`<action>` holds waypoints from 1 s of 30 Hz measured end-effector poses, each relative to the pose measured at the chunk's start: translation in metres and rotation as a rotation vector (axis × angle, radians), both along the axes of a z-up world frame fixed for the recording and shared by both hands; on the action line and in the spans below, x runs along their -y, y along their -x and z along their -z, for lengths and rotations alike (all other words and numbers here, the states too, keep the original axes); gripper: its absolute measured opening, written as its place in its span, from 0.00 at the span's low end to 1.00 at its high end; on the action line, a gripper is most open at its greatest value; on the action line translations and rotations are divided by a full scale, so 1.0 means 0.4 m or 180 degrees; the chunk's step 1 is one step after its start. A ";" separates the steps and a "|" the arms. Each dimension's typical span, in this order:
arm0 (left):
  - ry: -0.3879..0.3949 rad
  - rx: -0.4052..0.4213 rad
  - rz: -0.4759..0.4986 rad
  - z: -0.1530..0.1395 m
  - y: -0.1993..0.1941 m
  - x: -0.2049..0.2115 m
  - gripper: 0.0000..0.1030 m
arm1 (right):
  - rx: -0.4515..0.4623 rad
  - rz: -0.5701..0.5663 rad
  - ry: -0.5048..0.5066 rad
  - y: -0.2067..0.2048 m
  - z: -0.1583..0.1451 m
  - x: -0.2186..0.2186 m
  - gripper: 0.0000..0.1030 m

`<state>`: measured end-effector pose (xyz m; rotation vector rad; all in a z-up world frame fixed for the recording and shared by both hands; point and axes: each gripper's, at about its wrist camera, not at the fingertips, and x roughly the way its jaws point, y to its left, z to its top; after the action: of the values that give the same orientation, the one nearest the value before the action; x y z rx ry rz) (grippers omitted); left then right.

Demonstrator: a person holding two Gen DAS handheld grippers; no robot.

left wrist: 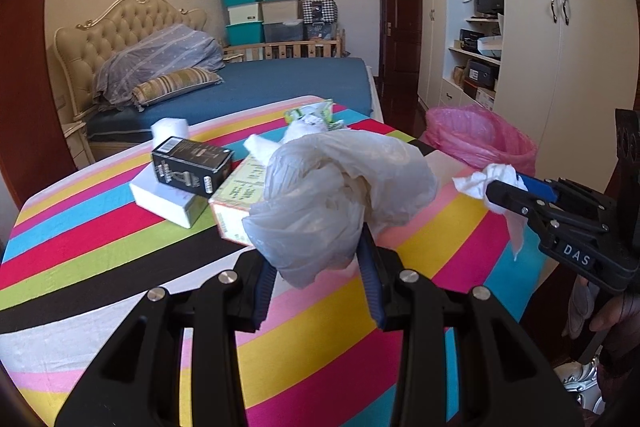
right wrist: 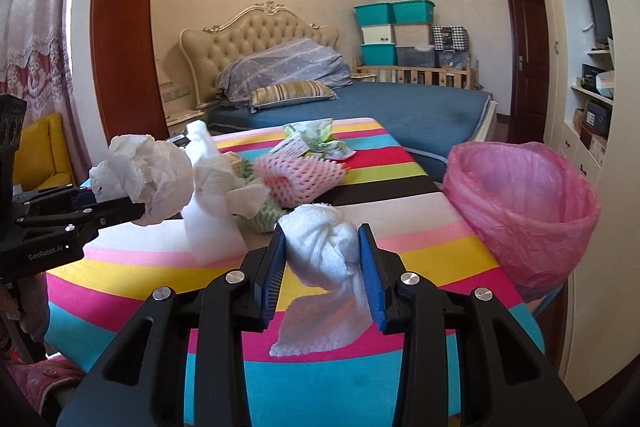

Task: Collect trash
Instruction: 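Grasp the crumpled white tissue with the left gripper, then carry both tissues over the pink bin and open both grippers to drop them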

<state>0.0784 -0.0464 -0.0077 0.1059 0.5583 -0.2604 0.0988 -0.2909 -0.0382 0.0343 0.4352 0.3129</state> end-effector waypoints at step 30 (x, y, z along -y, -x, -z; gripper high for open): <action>0.0162 -0.0392 0.0951 -0.038 -0.333 0.507 0.37 | 0.0165 0.1093 0.0000 -0.103 -0.020 0.399 0.34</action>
<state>0.2114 -0.2490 0.0076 0.1246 0.6576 -0.5746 0.1399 -0.4504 -0.0303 0.0994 0.3704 -0.0242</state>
